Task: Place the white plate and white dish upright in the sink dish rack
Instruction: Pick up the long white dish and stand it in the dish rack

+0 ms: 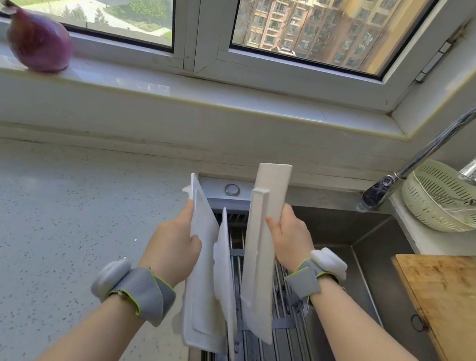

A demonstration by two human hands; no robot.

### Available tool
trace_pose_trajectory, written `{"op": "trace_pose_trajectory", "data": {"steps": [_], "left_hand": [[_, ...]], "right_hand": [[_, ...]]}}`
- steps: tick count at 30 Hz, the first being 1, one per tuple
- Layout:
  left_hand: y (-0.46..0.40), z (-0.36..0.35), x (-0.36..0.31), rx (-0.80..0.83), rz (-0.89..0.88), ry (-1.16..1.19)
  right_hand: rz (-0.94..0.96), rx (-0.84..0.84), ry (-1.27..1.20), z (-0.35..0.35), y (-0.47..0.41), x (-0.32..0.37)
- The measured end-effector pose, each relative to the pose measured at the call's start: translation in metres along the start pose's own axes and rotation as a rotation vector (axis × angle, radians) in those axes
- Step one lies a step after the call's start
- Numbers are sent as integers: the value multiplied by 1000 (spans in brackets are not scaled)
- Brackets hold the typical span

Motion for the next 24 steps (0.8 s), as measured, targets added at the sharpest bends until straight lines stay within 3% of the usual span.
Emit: {"op": "trace_pose_trajectory", "data": {"steps": [8,24], "left_hand": [[-2,-5,-8,17,-12,10],[-2,-4,-6,9,-17,23]], "right_hand": [[-114,124,102,-22,-16,-35],[-186,280,189,-73,-37,-40]]}}
Point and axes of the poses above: each hand's wrist, its own y-axis away from the middle knuckle, its own z-axis out of the back of the hand, x = y × z, the point moved 9 cm from there along -y, towards the middle knuckle, and after that the axes turned 4 degrees about -z, right-handed, at the moved point
